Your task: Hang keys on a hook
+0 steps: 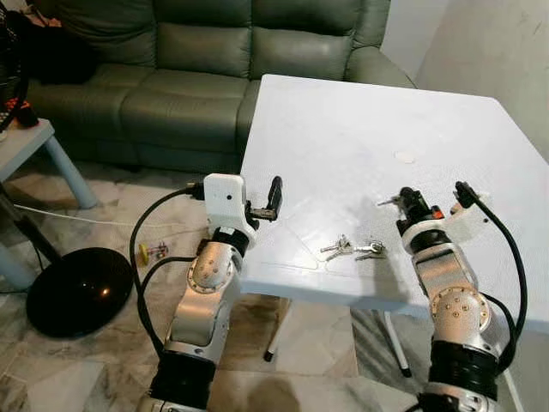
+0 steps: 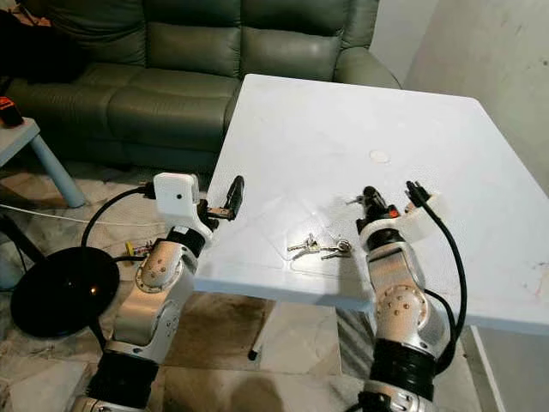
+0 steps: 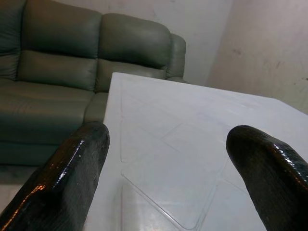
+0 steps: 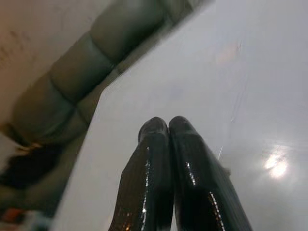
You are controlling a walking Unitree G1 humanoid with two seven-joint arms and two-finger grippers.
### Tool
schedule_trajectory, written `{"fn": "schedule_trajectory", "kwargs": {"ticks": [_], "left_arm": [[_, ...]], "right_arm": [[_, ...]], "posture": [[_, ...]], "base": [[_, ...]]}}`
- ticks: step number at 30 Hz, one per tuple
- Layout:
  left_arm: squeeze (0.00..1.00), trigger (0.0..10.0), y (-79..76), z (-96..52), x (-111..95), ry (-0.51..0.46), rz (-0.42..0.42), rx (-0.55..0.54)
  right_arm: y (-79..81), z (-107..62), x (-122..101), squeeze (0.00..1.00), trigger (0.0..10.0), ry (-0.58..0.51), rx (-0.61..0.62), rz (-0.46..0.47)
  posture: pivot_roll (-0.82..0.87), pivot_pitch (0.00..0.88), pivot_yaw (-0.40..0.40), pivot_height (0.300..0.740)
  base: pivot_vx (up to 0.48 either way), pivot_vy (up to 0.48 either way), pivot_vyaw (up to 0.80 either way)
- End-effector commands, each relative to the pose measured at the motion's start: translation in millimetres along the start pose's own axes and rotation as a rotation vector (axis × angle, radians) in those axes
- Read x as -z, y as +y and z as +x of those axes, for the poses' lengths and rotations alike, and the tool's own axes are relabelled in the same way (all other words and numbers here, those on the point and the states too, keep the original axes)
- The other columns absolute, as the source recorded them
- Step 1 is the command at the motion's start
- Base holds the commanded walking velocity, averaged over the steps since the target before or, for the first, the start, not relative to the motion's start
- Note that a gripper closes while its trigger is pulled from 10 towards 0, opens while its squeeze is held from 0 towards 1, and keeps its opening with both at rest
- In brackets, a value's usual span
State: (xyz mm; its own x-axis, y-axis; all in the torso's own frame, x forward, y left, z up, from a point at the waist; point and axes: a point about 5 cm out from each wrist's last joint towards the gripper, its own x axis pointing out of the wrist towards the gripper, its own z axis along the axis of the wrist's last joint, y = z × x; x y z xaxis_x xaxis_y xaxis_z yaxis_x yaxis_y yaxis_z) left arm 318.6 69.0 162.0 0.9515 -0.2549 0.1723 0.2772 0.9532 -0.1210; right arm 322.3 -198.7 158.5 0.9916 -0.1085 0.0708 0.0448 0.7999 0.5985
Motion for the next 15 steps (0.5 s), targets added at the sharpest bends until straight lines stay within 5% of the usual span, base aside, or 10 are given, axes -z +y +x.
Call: {"fn": "schedule_trajectory", "kwargs": {"ticks": [1,4,7,15], "left_arm": [[0.0,10.0,0.7,6.3,-7.1,-0.029,0.007,-0.005],[0.0,10.0,8.8,12.9,-12.7,-0.042,0.013,-0.042],[0.0,10.0,21.7,21.1,-18.4,-0.049,0.003,-0.072],[0.0,10.0,54.6,34.3,-42.1,-0.109,0.034,-0.127]], "right_arm": [[18.5,-3.6,-18.0,0.0,10.0,-0.128,-0.149,-0.221],[30.5,-6.8,-19.5,0.0,10.0,-0.162,-0.228,-0.424],[35.1,-7.0,-20.8,0.0,10.0,-0.192,-0.255,-0.493],[32.2,-10.3,-18.3,0.0,10.0,-0.214,-0.26,-0.495]], "posture": [[0.14,0.024,-0.082,0.74],[0.14,0.026,-0.078,0.74],[0.13,0.031,-0.075,0.74],[0.12,0.026,-0.062,0.74]], "base": [[0.0,0.0,0.0],[0.0,0.0,0.0],[0.0,0.0,0.0],[0.0,0.0,0.0]]}}
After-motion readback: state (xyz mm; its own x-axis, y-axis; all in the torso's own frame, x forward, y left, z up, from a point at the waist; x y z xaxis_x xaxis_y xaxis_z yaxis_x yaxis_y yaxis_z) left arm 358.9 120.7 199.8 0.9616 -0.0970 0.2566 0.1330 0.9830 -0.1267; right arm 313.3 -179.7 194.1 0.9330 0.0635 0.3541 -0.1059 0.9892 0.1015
